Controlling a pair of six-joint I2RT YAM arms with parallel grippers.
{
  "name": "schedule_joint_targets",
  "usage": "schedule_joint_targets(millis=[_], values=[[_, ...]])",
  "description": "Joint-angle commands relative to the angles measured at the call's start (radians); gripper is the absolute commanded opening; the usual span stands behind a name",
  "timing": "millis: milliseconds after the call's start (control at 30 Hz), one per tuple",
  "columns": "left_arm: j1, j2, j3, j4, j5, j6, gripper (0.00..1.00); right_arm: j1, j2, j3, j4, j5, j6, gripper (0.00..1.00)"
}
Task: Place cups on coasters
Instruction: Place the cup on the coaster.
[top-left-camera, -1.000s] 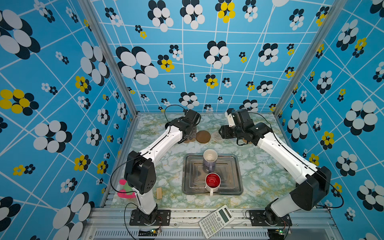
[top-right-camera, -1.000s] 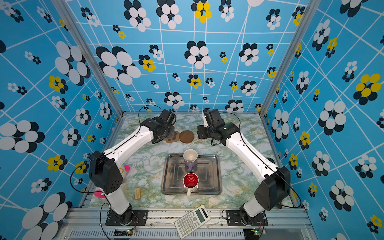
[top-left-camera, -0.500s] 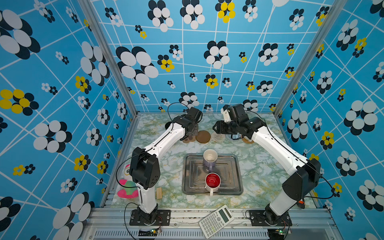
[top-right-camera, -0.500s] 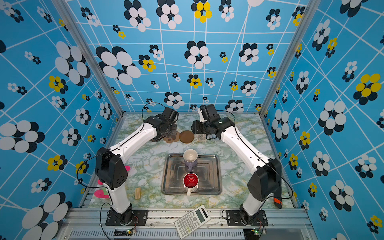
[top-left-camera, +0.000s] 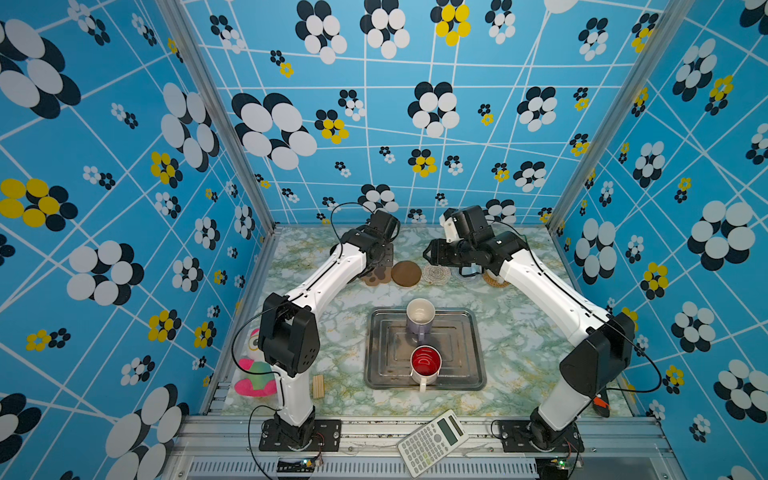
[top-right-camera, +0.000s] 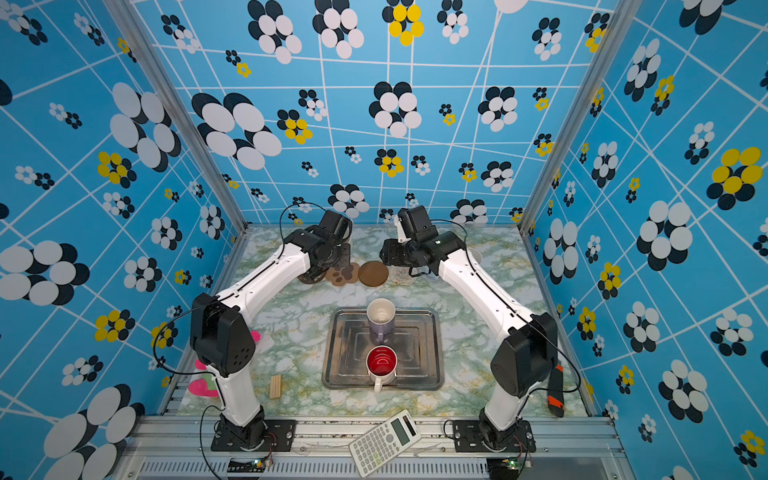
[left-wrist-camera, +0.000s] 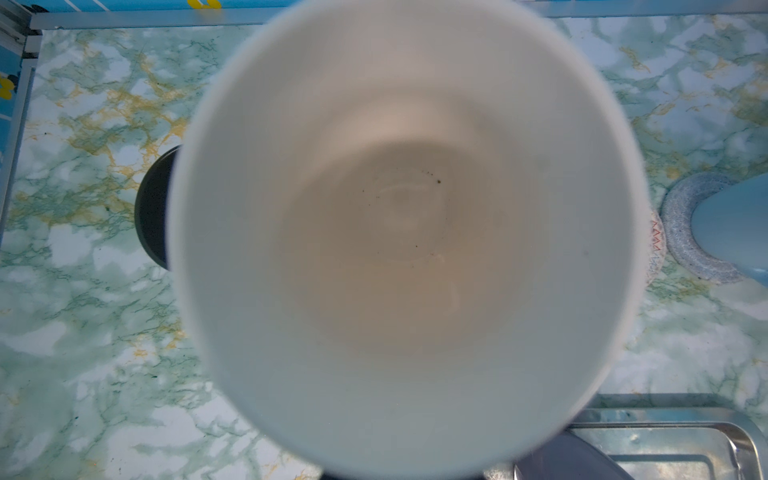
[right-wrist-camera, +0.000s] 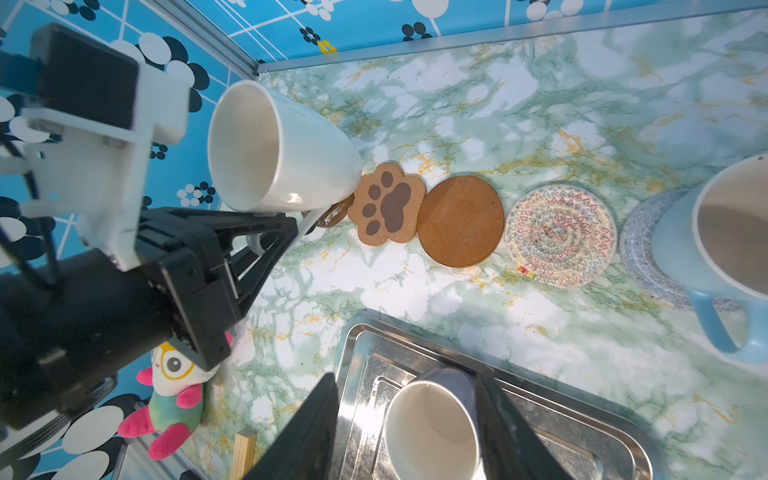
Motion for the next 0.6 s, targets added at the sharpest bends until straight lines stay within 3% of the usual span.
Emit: schedule_joint_targets(millis=[0, 567], values=[[0.018, -0.011, 0.018, 0.071, 0.032, -0.003, 0.00, 0.000, 0.039, 0.058, -0.034, -0.018, 0.003, 0.55], [0.045, 0.024, 0.036, 0.080, 0.066, -0.009, 0.00, 0.002, 0.073, 0.154, -0.094, 0.018, -0.019, 0.54]])
